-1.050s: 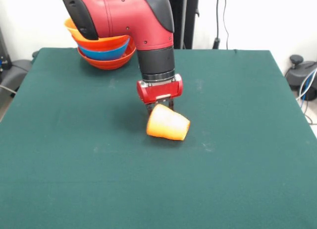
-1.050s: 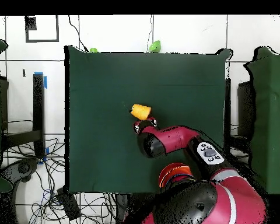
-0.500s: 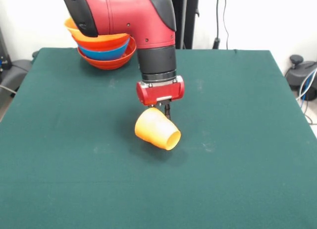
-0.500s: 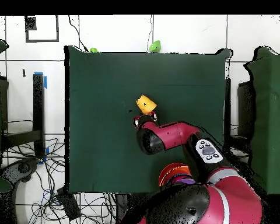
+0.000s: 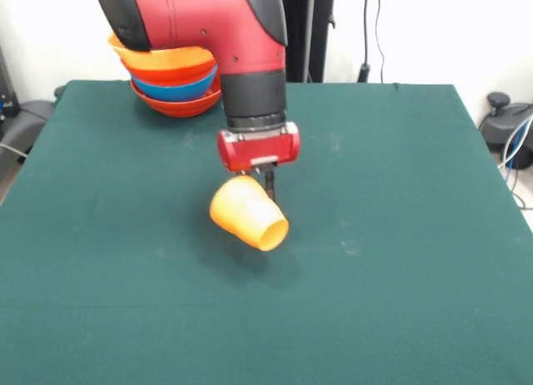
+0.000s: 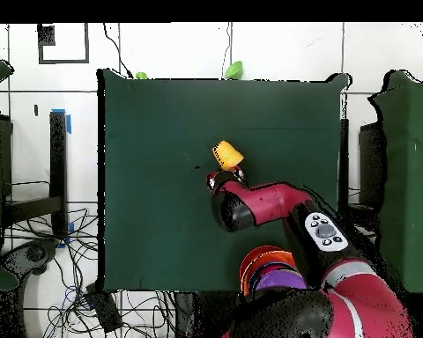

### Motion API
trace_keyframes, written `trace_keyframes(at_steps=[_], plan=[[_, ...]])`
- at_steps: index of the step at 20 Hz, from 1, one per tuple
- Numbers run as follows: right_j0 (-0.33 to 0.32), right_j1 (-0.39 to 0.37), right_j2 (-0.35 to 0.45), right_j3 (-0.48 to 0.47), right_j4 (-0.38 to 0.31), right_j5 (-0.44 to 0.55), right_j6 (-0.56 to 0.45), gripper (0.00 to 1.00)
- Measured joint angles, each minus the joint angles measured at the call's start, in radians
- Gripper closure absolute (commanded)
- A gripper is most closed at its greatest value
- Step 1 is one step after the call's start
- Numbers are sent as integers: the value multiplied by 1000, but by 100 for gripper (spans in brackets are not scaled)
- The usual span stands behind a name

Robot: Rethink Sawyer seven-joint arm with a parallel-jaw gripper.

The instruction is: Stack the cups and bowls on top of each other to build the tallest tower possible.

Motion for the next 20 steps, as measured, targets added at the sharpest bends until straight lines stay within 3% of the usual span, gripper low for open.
trace_keyframes(at_steps=[4,6,8,10,15,20], plan=[[5,-92,-6,18,40,167,0,100],[40,-178,-25,18,50,357,0,100],[59,-212,-32,17,49,437,0,100],[102,-276,-40,15,49,588,0,100],[159,-351,-40,12,47,757,-1,100],[239,-425,-40,0,-27,905,-20,100]])
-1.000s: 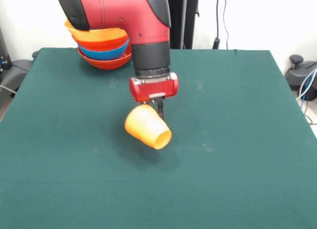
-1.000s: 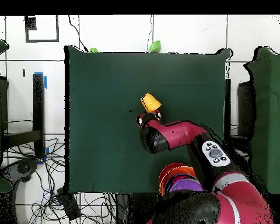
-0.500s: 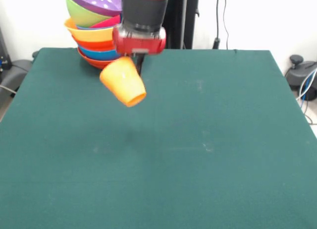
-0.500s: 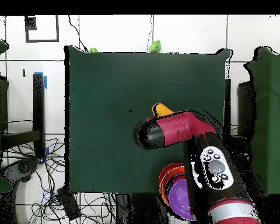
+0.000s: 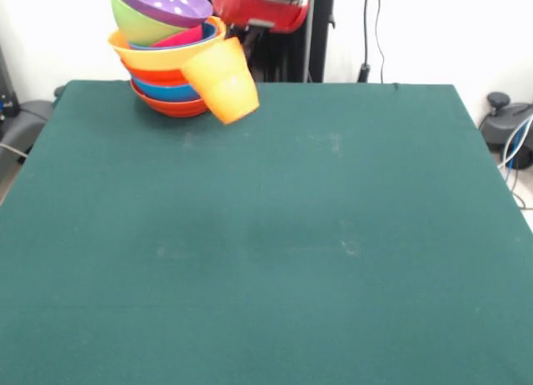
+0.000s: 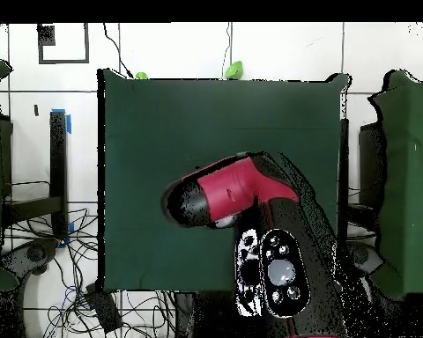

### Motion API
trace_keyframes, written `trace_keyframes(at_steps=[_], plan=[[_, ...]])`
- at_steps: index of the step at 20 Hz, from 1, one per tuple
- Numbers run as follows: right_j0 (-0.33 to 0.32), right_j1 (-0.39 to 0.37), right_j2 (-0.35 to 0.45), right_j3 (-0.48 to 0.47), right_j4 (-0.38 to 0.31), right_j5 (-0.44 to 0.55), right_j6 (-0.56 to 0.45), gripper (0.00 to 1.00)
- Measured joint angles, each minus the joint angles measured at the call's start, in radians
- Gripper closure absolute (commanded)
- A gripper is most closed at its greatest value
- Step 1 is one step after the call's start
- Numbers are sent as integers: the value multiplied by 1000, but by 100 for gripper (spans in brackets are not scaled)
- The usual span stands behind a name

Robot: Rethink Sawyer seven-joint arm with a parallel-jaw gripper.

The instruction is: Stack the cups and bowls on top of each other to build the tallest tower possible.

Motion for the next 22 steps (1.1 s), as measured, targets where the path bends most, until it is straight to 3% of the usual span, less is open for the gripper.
trace_keyframes(at_steps=[3,7,9,10,14,22], plan=[[42,-43,0,3,-52,71,-20,100],[63,-91,-5,25,-103,95,-43,100],[72,-115,-19,49,-148,95,-47,100],[79,-132,-39,82,-201,95,-47,100],[89,-140,-77,148,-272,95,-47,100],[128,-136,-155,287,-352,106,-47,100]])
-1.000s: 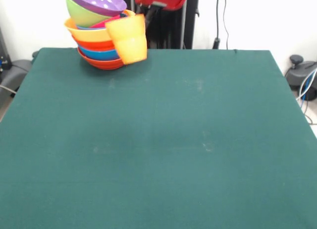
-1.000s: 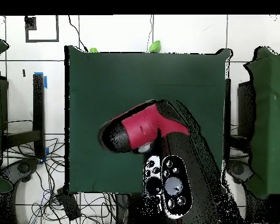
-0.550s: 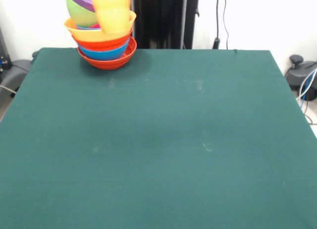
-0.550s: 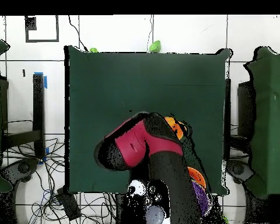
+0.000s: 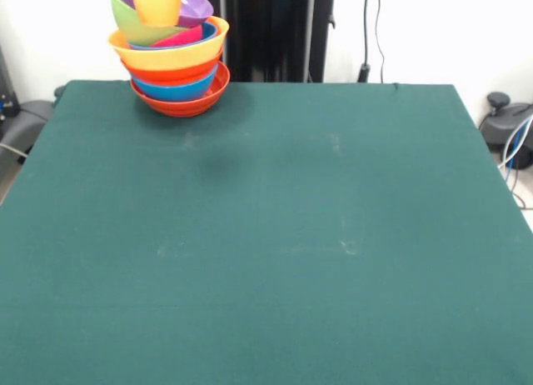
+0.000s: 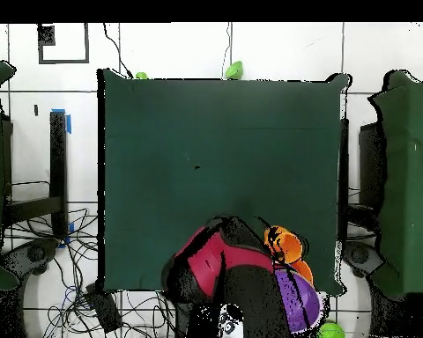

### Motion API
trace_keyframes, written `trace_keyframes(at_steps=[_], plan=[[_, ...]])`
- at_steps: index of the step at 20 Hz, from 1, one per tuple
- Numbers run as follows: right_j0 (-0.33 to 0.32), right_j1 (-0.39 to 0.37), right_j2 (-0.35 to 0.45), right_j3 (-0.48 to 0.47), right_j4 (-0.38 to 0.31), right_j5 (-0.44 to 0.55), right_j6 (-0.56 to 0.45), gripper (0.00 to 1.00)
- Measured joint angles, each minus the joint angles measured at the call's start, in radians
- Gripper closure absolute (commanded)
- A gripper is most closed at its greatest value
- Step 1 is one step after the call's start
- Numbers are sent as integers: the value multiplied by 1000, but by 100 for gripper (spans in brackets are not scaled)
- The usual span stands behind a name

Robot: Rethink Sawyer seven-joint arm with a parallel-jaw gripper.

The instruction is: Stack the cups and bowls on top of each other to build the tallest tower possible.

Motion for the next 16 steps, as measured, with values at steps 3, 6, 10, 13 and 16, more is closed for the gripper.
trace_keyframes(at_steps=[3,6,10,13,16], plan=[[36,36,-34,61,-50,1,0,100],[67,82,-58,96,-85,0,0,100],[124,175,-90,144,-148,0,2,100],[159,234,-122,184,-175,0,2,100],[179,275,-150,221,-190,0,8,100]])
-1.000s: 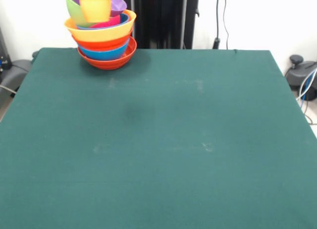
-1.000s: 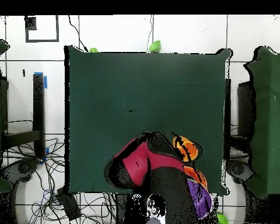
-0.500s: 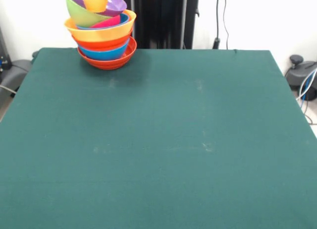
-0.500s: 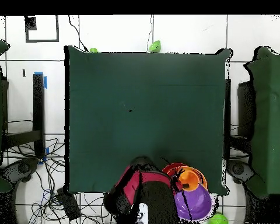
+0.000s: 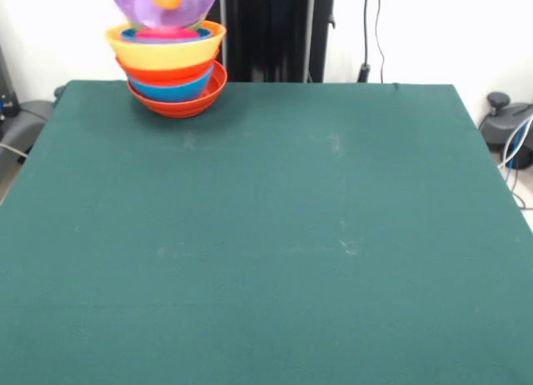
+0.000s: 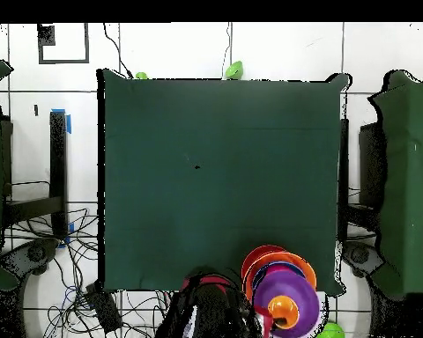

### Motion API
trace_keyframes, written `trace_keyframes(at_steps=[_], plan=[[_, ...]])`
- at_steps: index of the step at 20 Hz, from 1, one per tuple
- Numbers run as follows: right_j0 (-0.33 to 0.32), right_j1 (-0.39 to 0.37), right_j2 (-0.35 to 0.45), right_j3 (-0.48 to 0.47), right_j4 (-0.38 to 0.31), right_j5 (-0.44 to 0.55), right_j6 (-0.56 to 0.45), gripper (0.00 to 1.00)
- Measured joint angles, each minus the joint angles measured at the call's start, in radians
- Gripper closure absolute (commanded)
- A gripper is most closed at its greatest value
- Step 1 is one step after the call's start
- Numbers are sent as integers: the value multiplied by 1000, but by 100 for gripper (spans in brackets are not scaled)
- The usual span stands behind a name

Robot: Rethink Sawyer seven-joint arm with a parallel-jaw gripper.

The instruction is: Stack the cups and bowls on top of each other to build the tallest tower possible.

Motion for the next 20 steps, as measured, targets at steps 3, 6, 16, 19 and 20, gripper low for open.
trace_keyframes(at_steps=[3,6,16,19,20], plan=[[17,83,-41,42,-61,0,47,100],[13,202,-69,74,-168,0,163,100],[-121,399,-118,135,-490,126,601,100],[-199,413,-122,139,-588,214,665,100],[-235,421,-126,143,-622,250,679,100]])
